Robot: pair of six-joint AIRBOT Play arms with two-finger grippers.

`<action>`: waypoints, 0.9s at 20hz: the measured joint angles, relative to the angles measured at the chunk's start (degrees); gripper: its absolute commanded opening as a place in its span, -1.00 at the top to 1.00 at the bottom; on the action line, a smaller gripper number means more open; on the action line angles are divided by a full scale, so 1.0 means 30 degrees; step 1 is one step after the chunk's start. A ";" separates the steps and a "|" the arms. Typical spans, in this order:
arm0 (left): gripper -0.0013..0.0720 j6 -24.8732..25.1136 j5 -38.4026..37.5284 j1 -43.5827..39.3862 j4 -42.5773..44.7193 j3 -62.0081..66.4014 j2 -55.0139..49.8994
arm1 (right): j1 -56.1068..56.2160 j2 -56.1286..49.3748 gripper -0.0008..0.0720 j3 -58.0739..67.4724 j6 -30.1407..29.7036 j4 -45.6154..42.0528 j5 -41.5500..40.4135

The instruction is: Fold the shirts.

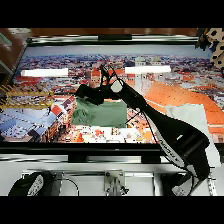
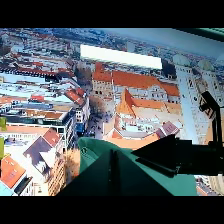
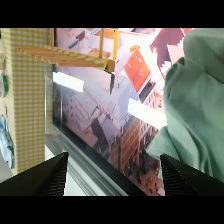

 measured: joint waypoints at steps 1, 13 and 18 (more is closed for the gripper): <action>0.89 0.0000 0.0000 0.0000 -0.0036 -0.0007 0.0015 | -0.0299 0.0117 -0.91 0.0000 -0.0044 -0.0007 0.0401; 0.88 -0.0007 -0.0095 0.0015 -0.0554 -0.0036 0.0022 | -0.6637 0.2557 -0.91 -0.1778 -0.0197 -1.0943 1.3136; 0.88 -0.0007 -0.0102 0.0015 -0.0583 -0.0044 0.0022 | -0.7504 0.2616 -0.91 -0.3832 -0.0794 -0.9916 1.1533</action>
